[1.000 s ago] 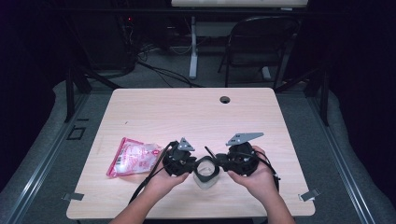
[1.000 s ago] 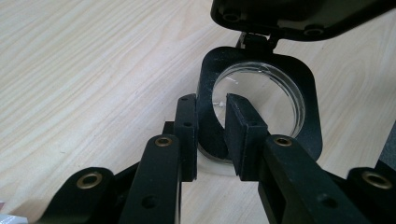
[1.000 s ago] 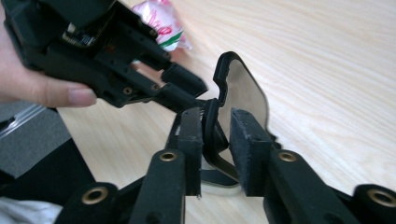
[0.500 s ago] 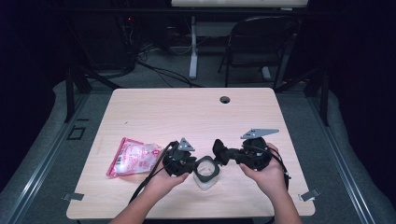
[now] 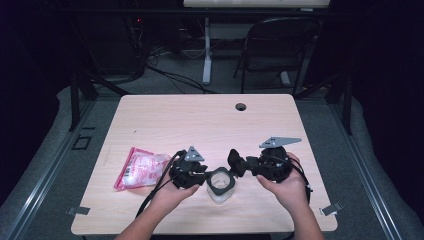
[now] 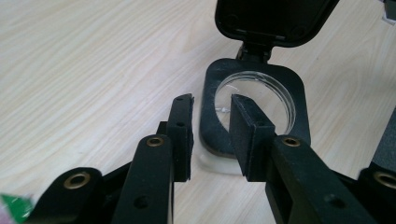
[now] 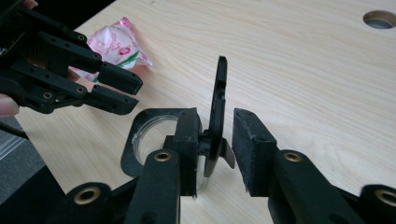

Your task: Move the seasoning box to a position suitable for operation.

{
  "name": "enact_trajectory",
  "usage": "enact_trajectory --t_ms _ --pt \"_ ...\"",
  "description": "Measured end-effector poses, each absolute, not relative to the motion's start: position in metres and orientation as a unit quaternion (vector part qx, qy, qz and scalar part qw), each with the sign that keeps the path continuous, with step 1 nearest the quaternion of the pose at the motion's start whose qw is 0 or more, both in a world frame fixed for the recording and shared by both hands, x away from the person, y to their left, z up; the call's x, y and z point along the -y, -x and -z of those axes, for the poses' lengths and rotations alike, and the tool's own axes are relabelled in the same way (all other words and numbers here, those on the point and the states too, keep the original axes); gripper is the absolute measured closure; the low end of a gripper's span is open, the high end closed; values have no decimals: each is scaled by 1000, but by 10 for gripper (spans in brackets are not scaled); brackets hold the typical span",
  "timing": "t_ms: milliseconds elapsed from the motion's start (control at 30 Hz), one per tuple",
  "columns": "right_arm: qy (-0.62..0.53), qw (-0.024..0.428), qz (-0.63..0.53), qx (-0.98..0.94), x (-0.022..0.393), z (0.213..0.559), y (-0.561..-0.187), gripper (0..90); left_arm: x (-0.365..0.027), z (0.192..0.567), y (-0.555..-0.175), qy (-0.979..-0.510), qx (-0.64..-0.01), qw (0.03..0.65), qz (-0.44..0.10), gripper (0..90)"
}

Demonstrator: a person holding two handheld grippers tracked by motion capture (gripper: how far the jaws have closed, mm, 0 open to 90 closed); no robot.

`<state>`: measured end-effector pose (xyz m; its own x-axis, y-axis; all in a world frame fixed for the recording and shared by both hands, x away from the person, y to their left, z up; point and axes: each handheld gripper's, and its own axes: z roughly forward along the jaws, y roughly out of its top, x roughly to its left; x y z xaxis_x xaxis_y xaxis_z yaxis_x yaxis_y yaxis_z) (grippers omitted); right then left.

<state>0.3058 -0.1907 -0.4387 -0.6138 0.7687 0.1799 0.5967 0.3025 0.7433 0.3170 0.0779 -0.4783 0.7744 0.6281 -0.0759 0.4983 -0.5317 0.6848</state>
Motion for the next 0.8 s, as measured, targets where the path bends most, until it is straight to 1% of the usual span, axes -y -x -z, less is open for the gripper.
enact_trajectory --t_ms 200,267,333,367,400,467,533,800 --pt "-420 110 -413 -800 190 433 -302 672 -110 468 -312 -856 -341 371 -111 643" --pt "-419 109 -415 -800 189 432 -302 666 -116 467 -311 -854 -346 372 -115 605" --pt "-419 107 -416 -800 189 431 -301 661 -137 465 -310 -847 -359 373 -123 582" --pt "-415 106 -418 -801 189 430 -300 657 -137 465 -310 -847 -359 373 -123 571" --pt "-414 105 -420 -801 189 429 -300 654 -149 464 -309 -842 -368 374 -126 567" --pt "-413 105 -422 -800 188 428 -299 653 -156 464 -309 -840 -372 374 -124 557" --pt "-406 101 -423 -804 186 426 -297 650 -174 464 -309 -835 -387 373 -121 552" --pt "-395 96 -421 -811 178 428 -295 647 -205 469 -304 -812 -414 395 -120 549"
